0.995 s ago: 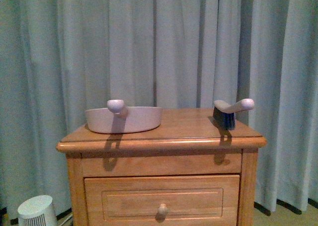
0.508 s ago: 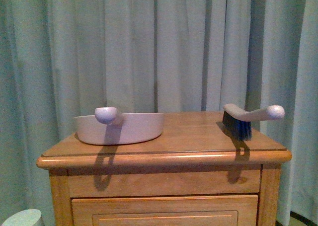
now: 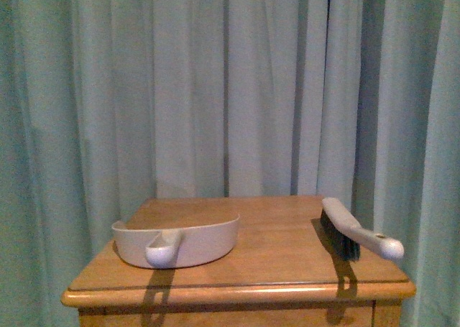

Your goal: Clean up trash

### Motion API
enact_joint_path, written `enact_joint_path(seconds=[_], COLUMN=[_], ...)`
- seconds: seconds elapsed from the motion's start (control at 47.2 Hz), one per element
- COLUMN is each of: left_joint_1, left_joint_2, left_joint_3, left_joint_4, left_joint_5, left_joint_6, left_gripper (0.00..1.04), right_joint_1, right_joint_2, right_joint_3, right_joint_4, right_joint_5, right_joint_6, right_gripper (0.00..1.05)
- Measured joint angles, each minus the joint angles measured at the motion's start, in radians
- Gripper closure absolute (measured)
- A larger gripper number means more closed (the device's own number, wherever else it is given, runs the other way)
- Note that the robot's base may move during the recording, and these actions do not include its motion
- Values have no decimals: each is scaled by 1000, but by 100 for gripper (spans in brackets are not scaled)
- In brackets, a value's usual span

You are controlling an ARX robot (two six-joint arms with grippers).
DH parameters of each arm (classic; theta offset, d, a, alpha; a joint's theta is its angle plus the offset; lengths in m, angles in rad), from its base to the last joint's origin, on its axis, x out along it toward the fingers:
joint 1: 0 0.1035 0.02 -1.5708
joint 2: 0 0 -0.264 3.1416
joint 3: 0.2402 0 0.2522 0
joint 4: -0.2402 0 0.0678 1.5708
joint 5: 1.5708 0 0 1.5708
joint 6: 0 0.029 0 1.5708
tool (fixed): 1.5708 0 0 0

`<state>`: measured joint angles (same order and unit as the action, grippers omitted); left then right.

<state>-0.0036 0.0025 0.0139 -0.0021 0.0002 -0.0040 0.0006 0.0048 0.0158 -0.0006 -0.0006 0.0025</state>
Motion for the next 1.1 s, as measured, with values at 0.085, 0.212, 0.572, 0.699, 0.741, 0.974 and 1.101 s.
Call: enact_joint_path(seconds=[0.085,0.212,0.572,0.699,0.741,0.974,1.101], left_joint_1=[0,0,89,122,119,-106,-206], left_joint_2=[0,0,252,446,517,909,1030], left_joint_3=[0,0,73,172,217,646,825], left_joint_4=[0,0,-145,-91,-80,-246,-334], left_joint_5=[0,0,211,231,224,98,39], left_joint_6=[0,0,-201,-209,-196,6,65], left_gripper=[8,8,8,8,8,8,8], right_joint_1=[0,0,0,0,0,0,0], right_joint_2=[0,0,0,0,0,0,0], right_joint_3=[0,0,0,0,0,0,0], right_joint_4=[0,0,0,0,0,0,0], right_joint_5=[0,0,0,0,0,0,0], right_joint_6=[0,0,0,0,0,0,0], right_gripper=[7,7,7,7,7,7,7])
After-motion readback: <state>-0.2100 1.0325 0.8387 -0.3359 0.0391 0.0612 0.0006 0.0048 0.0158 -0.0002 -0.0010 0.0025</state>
